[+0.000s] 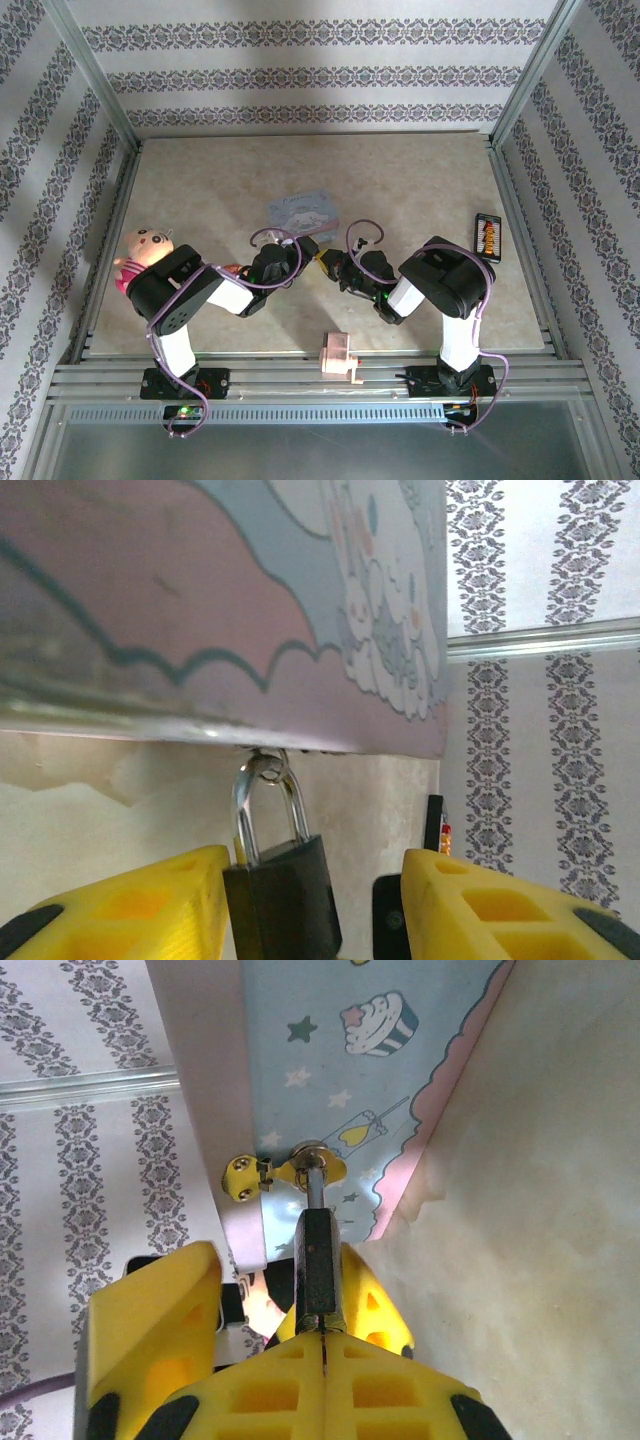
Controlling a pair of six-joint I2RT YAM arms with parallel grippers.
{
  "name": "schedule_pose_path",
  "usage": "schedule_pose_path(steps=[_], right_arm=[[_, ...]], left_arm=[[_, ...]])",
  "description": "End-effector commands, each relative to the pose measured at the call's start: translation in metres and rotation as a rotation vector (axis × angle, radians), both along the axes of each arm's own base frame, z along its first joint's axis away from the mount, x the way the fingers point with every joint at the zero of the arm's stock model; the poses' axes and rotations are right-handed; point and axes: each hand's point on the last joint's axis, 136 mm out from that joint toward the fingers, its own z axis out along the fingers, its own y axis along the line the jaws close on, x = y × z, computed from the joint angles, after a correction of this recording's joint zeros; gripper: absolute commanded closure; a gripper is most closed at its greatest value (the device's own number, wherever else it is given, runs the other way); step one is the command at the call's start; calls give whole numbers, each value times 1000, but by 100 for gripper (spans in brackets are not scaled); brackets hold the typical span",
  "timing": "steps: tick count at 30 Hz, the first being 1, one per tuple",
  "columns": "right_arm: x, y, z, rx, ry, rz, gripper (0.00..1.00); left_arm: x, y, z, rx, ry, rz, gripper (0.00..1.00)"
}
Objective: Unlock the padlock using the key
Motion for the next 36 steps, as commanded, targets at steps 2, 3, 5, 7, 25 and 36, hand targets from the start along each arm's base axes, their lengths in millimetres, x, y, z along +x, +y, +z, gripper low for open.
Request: schedule_pose_path(steps=[2, 3, 5, 7, 25, 36], right_arm=[[0, 8, 17, 40, -47, 14, 100], [0, 10, 17, 41, -47, 18, 100], [0, 12, 17, 42, -48, 25, 100], [0, 14, 17, 42, -50, 34, 100], [-13, -12, 2, -150, -154, 30, 78], [-42, -31, -7, -801, -288, 172, 72]], left_arm=[[8, 2, -6, 26, 0, 8, 57], [9, 2, -6, 27, -2, 8, 59], [10, 1, -7, 29, 1, 7, 68], [10, 1, -7, 26, 2, 4, 76], [7, 7, 7, 97, -10, -10, 100], [-1, 6, 15, 173, 71, -55, 100]])
